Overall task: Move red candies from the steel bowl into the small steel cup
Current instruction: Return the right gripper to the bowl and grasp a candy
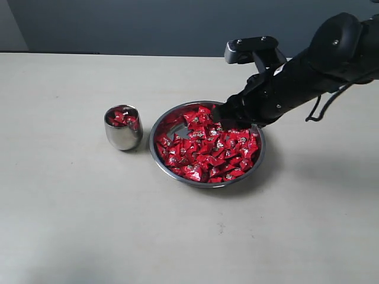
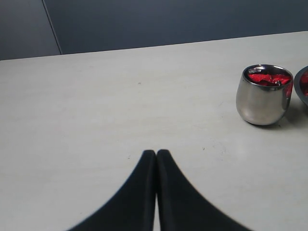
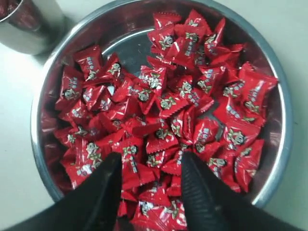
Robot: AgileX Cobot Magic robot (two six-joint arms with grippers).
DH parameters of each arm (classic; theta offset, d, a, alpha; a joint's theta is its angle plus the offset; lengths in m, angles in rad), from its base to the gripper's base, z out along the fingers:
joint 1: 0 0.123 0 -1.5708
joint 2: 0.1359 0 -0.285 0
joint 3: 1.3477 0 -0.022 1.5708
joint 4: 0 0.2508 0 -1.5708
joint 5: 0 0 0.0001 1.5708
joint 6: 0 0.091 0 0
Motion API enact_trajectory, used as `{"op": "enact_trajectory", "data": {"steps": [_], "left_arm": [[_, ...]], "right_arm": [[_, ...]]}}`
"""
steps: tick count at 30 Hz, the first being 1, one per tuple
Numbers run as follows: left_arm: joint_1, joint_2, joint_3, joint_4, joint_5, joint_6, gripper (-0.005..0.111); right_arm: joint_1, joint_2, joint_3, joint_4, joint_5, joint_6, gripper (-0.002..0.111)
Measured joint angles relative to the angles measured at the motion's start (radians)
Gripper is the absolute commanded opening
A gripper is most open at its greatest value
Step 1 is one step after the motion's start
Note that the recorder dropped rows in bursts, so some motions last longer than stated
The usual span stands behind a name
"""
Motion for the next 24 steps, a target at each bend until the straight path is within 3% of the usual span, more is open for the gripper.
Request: {"op": "enact_trajectory", "data": {"steps": [17,24], "left_arm": [[0.0,0.0,0.0,0.0,0.0,0.0,0.0],[0.0,0.0,0.0,0.0,0.0,0.0,0.0]], "right_arm": [[0.0,0.32,-0.297,0.06,0.147,-0.019,0.04],[0.0,0.378,-0.34,0.058,0.235,-0.019,0.04]]}}
